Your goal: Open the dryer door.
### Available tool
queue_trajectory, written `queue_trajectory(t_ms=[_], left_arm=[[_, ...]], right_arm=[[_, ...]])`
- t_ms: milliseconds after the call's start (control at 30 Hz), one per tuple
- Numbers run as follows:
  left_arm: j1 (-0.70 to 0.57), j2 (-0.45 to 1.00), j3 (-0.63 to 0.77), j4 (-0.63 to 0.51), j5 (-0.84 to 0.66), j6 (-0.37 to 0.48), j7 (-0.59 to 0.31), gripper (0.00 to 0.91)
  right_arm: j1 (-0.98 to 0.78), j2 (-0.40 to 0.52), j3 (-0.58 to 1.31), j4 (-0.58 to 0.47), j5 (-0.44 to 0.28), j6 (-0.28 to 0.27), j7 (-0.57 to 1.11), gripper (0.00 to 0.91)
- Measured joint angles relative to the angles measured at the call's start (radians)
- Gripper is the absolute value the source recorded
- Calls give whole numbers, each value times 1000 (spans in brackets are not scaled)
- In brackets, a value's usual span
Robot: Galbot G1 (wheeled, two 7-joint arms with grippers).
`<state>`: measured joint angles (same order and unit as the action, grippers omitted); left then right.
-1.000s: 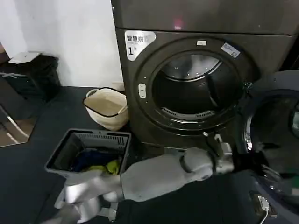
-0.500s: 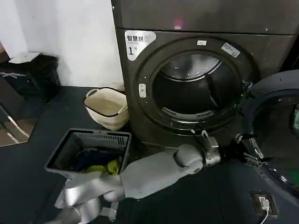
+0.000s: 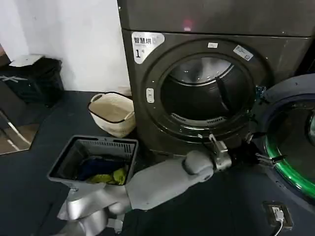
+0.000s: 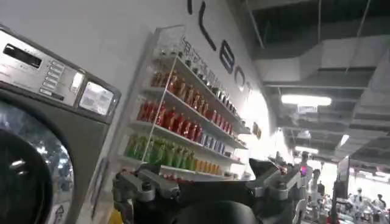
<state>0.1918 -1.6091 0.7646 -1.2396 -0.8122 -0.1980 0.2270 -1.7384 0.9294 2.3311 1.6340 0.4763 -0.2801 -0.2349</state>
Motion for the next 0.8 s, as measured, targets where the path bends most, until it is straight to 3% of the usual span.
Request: queue_trajectory(t_ms=[233, 467, 800], left_arm=[[-7, 0, -5, -51, -26, -37, -23, 907], [-19, 5, -6, -117, -33, -138, -35, 907], [-52, 225, -8, -220, -172, -246, 18, 907]], right_arm=[[1, -8, 9, -17, -12, 7, 5, 907], [6, -18, 17, -21, -12, 15, 13, 907], [21, -31, 14, -28, -18, 19, 15, 907]])
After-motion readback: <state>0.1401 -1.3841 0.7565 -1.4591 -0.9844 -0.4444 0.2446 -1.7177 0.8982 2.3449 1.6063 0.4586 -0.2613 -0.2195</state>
